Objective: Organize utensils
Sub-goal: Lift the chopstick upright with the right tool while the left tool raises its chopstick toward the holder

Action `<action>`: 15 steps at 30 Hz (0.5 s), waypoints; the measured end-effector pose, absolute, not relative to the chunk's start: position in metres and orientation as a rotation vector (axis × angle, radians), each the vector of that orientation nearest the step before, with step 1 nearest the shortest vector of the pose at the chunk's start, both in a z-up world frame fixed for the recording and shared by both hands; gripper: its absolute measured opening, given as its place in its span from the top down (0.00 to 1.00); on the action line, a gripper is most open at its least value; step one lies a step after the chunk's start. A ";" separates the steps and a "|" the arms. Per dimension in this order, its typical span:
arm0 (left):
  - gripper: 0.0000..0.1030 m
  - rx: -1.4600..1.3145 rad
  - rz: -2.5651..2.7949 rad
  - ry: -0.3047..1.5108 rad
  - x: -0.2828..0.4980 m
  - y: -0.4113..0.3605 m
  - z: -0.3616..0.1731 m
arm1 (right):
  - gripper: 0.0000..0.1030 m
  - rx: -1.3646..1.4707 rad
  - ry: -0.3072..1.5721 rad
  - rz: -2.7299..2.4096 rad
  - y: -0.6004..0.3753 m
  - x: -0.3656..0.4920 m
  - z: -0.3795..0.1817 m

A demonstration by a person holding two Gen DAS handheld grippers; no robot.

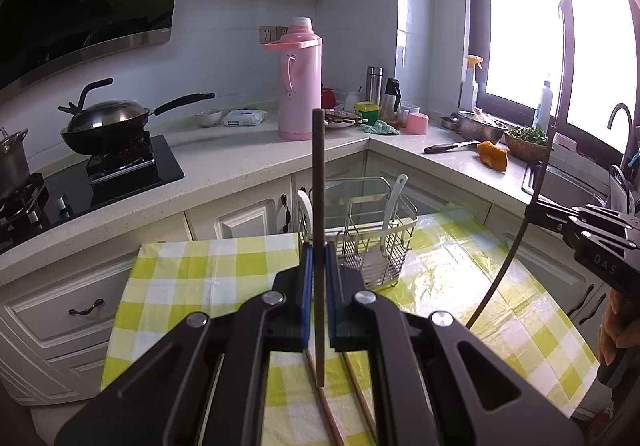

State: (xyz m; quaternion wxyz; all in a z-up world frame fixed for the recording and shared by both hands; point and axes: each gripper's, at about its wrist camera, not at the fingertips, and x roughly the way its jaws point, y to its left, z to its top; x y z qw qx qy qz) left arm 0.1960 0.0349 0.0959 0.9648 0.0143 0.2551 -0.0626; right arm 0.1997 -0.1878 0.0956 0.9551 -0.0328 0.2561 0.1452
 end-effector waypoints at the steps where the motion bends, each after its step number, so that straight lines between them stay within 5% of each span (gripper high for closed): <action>1: 0.94 0.033 -0.126 0.512 0.201 0.035 0.101 | 0.93 -0.069 0.516 0.293 -0.188 0.204 0.100; 15: 0.94 0.046 -0.108 0.427 0.275 0.025 0.181 | 0.93 -0.076 0.418 0.298 -0.173 0.270 0.178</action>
